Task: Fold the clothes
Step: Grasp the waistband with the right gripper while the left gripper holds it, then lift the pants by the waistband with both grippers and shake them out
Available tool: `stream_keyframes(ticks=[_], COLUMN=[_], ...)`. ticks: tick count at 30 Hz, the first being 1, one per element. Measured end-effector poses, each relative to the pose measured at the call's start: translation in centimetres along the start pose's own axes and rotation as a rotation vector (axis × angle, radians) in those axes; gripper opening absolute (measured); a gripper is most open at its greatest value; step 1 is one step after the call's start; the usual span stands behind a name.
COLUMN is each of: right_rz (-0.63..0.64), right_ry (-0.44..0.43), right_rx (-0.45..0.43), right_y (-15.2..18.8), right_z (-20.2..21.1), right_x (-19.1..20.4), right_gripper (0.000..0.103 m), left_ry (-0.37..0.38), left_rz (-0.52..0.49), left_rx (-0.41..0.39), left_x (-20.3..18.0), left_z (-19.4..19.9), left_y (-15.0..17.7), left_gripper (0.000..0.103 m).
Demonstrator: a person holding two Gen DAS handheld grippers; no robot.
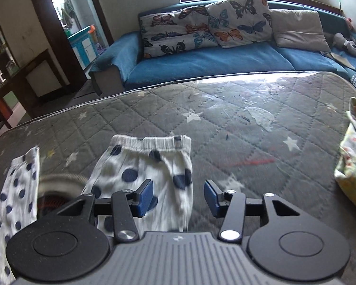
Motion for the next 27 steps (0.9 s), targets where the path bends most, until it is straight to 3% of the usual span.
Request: stream_keyframes(ticks=[6,8,10,12,19,27], right_rz=[0.012,0.026,0.030,0.019,-0.052,-0.106], right_ry=[0.019,0.024,0.028,0.032,0.036,-0.002], right_rx=[0.008,0.004,0.004,0.011,-0.018,-0.073], right_y=[-0.2,-0.4,-0.5,-0.6,-2.6,-6.1], right_z=[-2.1,-2.7,-3.0,-3.1,-1.7,0.0], right_x=[0.0,0.2,0.2,0.1,0.4,3.8], right_gripper=[0.047,0.039,0.012,0.005,0.004,0.003], left_ry=[0.021,0.027,0.032,0.036,0.043,-0.049], left_rz=[0.018,0.026,0.034,0.042,0.106,0.209], left_rx=[-0.020,-0.025,-0.033,-0.044,-0.105,-0.227], left_x=[0.3,0.4,0.5,0.7,1.6,4.4], left_z=[0.4,0.5,0.8,1.2,3.8,9.6], left_y=[-0.4,-0.5,-0.6,-0.7,-1.4,-1.1], left_gripper=[0.010,0.009,0.009,0.008,0.007,0.007])
Point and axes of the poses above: each gripper's, at about its wrist camera, not at the fingertips, and z roughly against the way its jaws point, x to its left, y to its underside, the point moved 9 cm from there along -z, roughly the way its jaws point, and after that the axes turned 14 degrees about -x, right-handed, at the moved point
